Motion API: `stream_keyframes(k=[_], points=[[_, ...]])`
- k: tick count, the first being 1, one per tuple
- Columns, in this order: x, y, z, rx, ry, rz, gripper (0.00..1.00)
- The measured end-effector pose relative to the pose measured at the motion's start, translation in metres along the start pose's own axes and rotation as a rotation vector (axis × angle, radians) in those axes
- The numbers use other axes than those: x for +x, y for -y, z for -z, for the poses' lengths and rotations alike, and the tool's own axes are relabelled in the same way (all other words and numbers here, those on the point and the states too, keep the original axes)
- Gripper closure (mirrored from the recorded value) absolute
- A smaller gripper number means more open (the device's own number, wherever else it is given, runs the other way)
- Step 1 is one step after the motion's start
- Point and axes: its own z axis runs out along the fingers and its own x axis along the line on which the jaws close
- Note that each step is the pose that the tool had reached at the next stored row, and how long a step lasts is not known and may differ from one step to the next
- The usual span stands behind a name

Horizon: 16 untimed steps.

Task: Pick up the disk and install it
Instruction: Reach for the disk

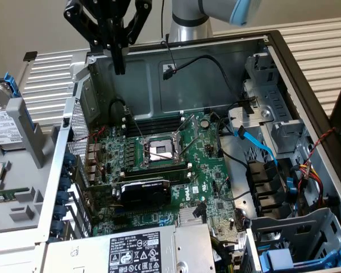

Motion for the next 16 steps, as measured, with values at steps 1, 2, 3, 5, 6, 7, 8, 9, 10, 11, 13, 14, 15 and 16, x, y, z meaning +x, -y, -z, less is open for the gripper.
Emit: stream_keyframes(k=[1,2,3,5,6,7,8,9,10,11,13,14,15,16], points=[[0.005,0.0003,0.0001,0.0000,0.0001,0.000,0.85],[0.009,0.0006,0.0002,0.0000,0.0000,0.000,0.85],[0.013,0.0009,0.0003,0.0000,0.0000,0.000,0.85],[0.023,0.0016,0.0005,-0.0001,0.0000,0.000,0.85],[0.027,0.0019,0.0006,-0.0001,0.0000,0.000,0.85],[0.031,0.0022,0.0007,0.0000,0.0000,0.000,0.85],[0.034,0.0024,0.0008,-0.0001,0.0000,0.000,0.85],[0.038,0.0027,0.0008,-0.0001,0.0002,0.000,0.85],[0.042,0.0030,0.0009,-0.0001,0.0007,0.000,0.85],[0.045,0.0030,0.0010,-0.0001,0.0009,0.000,0.85],[0.049,0.0002,0.0010,0.0007,0.0011,0.000,0.85],[0.050,-0.0016,0.0013,0.0015,0.0010,0.000,0.85],[0.051,-0.0036,0.0016,0.0020,0.0010,0.000,0.85],[0.052,-0.0061,0.0017,0.0027,0.0011,0.000,0.85]])
